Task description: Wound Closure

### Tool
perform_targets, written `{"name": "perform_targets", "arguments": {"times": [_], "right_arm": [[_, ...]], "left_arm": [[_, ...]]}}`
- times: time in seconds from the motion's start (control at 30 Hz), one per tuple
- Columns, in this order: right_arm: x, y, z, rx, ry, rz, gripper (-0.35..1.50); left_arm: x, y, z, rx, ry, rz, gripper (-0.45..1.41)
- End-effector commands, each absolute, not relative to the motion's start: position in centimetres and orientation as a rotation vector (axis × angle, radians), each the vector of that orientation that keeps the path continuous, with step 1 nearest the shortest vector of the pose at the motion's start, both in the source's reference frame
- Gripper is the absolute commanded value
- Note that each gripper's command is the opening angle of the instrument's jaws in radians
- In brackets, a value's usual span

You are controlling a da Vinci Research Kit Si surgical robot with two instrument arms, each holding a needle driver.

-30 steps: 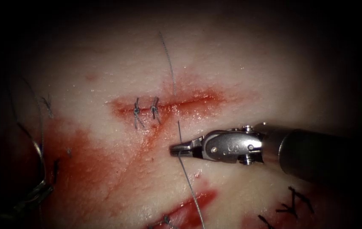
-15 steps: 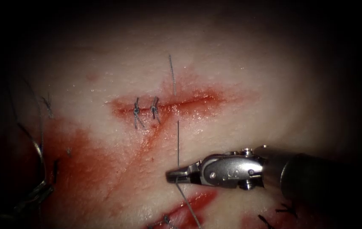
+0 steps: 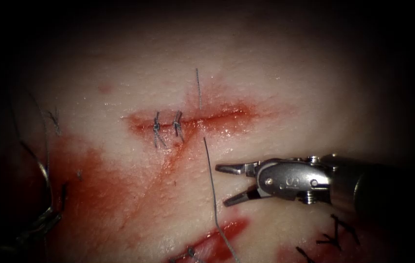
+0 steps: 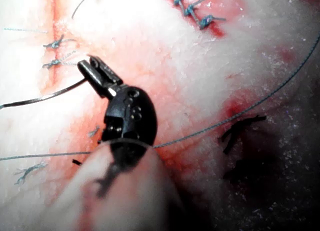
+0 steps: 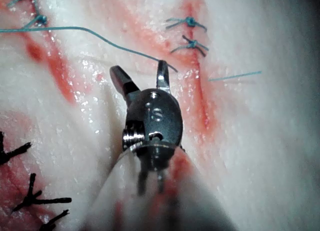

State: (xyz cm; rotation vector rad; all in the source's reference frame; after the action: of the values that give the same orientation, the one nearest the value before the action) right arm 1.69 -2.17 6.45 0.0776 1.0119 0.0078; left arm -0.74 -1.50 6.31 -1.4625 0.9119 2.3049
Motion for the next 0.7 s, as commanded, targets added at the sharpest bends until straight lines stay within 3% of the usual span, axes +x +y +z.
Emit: {"name": "perform_targets", "arguments": {"times": [0.03, 0.13, 0.2, 0.33, 0.37, 0.43, 0.47, 0.53, 0.7], "right_arm": [[1.63, -2.00, 6.46, 0.049, 0.999, -0.009, 1.01], [1.52, -1.87, 6.40, 0.015, 0.954, -0.001, 0.96], [1.49, -1.78, 6.42, 0.008, 0.943, 0.024, 0.76], [1.56, -1.54, 6.54, 0.031, 0.902, 0.177, 0.64], [1.59, -1.49, 6.59, 0.055, 0.905, 0.281, 0.64], [1.66, -1.37, 6.69, 0.129, 0.945, 0.526, 0.91], [1.69, -1.32, 6.73, 0.153, 0.964, 0.584, 0.95], [1.73, -1.24, 6.85, 0.221, 0.995, 0.713, 0.83], [1.74, -1.07, 7.15, 0.332, 1.041, 0.958, 0.78]], "left_arm": [[-0.78, -1.46, 6.37, -1.464, 0.913, 2.304, -0.45], [-0.78, -1.46, 6.37, -1.464, 0.913, 2.304, -0.45], [-0.78, -1.46, 6.37, -1.463, 0.914, 2.304, -0.45], [-0.79, -1.46, 6.37, -1.462, 0.915, 2.304, -0.45], [-0.79, -1.46, 6.38, -1.462, 0.915, 2.304, -0.45], [-0.79, -1.46, 6.38, -1.462, 0.915, 2.304, -0.45], [-0.79, -1.46, 6.37, -1.462, 0.915, 2.304, -0.45], [-0.79, -1.46, 6.37, -1.462, 0.915, 2.304, -0.45], [-0.79, -1.46, 6.38, -1.462, 0.916, 2.304, -0.45]]}}
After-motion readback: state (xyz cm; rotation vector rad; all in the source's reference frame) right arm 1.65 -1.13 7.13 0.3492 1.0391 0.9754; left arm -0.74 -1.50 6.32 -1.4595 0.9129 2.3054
